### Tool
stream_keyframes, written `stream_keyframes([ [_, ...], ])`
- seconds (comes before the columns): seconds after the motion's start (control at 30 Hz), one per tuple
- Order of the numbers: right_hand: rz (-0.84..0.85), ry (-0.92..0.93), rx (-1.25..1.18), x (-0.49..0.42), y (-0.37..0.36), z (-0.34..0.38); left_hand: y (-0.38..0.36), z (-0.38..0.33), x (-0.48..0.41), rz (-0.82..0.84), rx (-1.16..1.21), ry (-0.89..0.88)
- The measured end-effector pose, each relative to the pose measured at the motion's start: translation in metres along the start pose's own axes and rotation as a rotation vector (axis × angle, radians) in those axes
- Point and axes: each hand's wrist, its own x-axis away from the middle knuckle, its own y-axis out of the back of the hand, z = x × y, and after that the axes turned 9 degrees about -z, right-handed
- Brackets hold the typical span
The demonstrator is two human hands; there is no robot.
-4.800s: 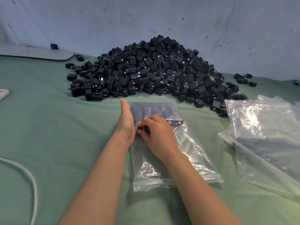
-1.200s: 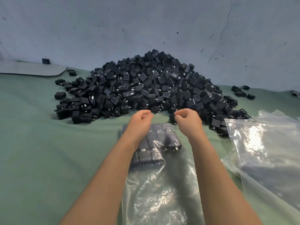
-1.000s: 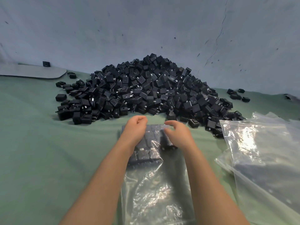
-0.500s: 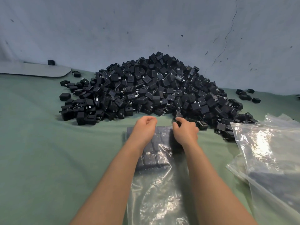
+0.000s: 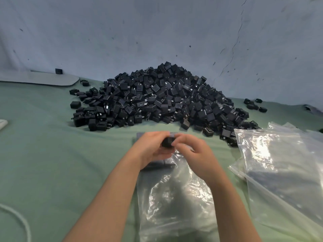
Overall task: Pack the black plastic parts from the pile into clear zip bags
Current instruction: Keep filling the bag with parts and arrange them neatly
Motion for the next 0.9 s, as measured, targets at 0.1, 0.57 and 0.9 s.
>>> stream_keyframes([
  [0.1,0.039,0.023,0.172,0.03,0.005,-0.004,0.002,0.018,0.015,-0.051,0.014,-0.028],
  [0.57,-0.169,-0.133,-0.005,0.099,0.032,-0.013,-0.015,0.069,0.094,0.105,-1.197,-0.624],
  [0.9,-0.138,-0.164,-0.255,0.108,0.037,0.006,-0.015,0.054,0.092,0.246,-1.177,-0.567],
])
